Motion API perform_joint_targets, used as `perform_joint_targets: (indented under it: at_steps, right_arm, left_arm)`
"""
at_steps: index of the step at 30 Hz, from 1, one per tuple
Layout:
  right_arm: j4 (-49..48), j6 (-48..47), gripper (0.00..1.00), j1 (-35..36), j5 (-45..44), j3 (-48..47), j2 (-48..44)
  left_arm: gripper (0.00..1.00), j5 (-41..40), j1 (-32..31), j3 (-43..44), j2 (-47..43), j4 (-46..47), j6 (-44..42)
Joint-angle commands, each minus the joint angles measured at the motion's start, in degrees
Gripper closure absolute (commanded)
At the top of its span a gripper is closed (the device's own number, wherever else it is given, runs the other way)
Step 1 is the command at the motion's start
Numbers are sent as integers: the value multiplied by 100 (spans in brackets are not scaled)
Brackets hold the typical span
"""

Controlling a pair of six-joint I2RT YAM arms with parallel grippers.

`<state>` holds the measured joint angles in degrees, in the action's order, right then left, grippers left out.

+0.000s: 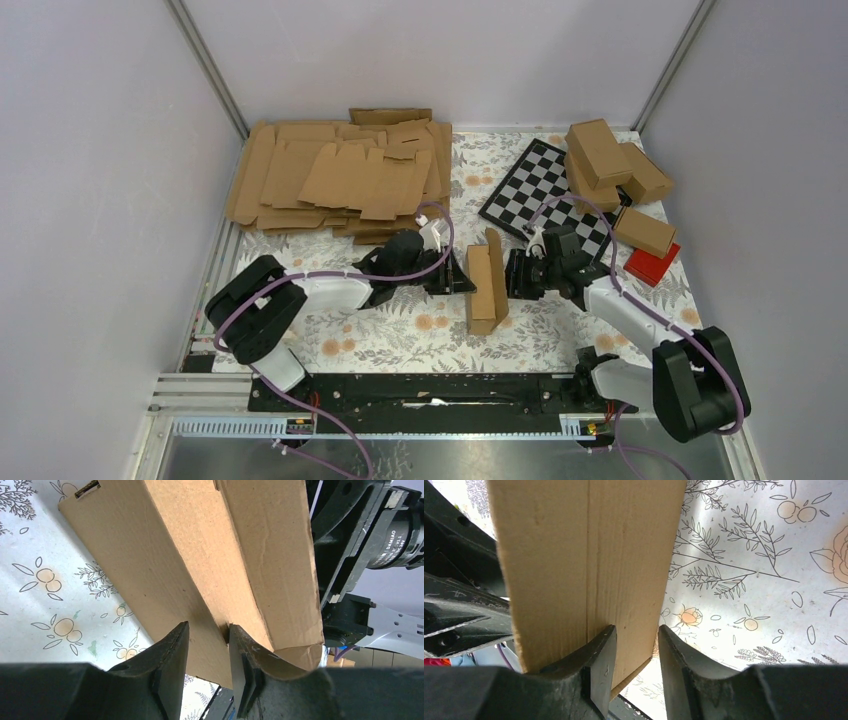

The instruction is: Fold the paper box

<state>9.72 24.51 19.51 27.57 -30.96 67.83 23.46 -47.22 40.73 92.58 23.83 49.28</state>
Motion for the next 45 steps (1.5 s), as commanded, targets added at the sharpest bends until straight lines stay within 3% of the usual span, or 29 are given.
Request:
perform_joint_targets:
  at_steps: [1,6,11,20,29,31,33,35,38,45]
  right_arm:
    - [-273,275,56,-6,48,-64,-309]
    - [-316,321,52,-125,60,-3,-710]
    - [-322,218,24,-183,-344,368,-1248]
    - [-911,262,19,-202,300,844,-2098]
    - [-1766,455,22,-202,1730,973,-1564]
    - [-1842,449,16,-193,1953,1010,-1619]
    - [-1892,480,4,-180,2068,1076,-1814]
    - [-1890,549,1,-174,1928,1151,-2054]
    - [-1689,535,1,-167,1705,1127,-2208]
    - [213,91,3,229,422,228,-1488]
  left_arm:
    - [64,-273,-15,-133,84,-320,-258]
    - [64,-234,-12,-51,127,-350,-290]
    - [65,-214,-15,-4,170,-310,-330]
    - [66,-187,-15,32,221,-283,-410]
    - [66,-82,-15,136,282,-298,-458]
    - [66,-69,-13,153,272,-313,-462]
    - [66,-53,-11,175,254,-339,-463]
    - [67,-50,-15,185,246,-372,-471]
    - [67,-52,-15,207,233,-413,-480]
    - [67,-116,-80,190,181,-338,-294]
